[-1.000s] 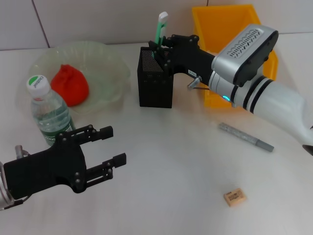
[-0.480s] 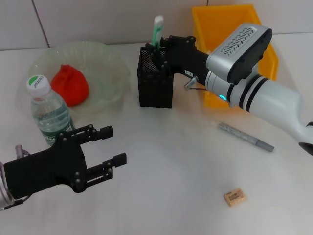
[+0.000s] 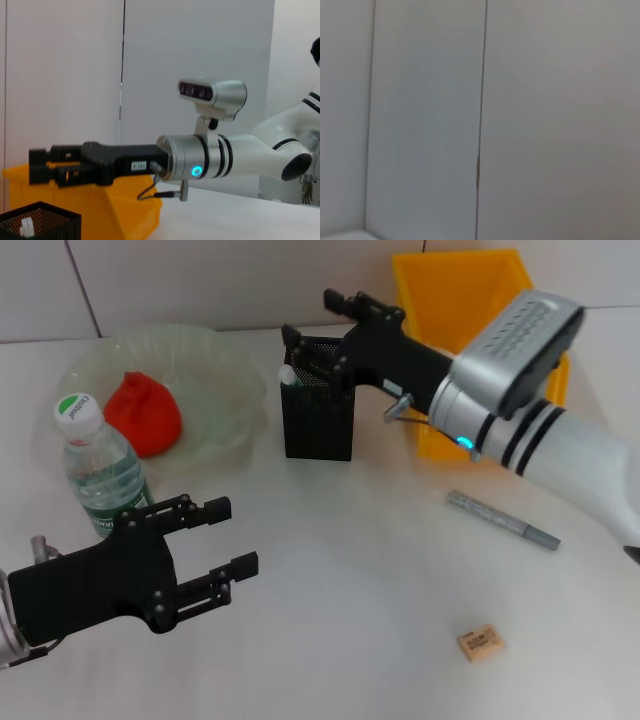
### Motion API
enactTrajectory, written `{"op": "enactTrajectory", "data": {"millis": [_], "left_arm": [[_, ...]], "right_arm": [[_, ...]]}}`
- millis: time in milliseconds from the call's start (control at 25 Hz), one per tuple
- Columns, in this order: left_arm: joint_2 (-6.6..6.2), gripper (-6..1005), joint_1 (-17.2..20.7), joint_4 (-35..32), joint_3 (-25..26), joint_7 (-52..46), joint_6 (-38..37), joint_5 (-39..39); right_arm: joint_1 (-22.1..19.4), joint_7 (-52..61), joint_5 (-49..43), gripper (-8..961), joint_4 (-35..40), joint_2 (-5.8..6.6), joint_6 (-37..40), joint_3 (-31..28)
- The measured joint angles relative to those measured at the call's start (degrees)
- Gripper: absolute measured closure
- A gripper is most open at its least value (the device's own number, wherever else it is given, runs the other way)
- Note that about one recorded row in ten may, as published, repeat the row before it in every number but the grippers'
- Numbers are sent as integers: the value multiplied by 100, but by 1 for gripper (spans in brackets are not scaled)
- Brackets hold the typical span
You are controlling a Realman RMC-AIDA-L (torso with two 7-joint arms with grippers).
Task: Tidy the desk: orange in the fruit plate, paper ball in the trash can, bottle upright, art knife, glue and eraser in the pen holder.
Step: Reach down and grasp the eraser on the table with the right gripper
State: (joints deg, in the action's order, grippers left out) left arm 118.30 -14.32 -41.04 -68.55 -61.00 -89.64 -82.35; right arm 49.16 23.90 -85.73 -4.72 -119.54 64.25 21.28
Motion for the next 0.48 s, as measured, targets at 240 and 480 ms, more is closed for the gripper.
{"op": "enactTrajectory", "data": {"millis": [240,480], "left_arm": [[-6,363,0,-1,0,0,-16,2],[-17,362,1,-6,0,0,-15,-7]], "right_arm": [[-384,1696,-204,162,989,19,956,316],[-949,3787,-273,121,2877,21,2005,1217]]}}
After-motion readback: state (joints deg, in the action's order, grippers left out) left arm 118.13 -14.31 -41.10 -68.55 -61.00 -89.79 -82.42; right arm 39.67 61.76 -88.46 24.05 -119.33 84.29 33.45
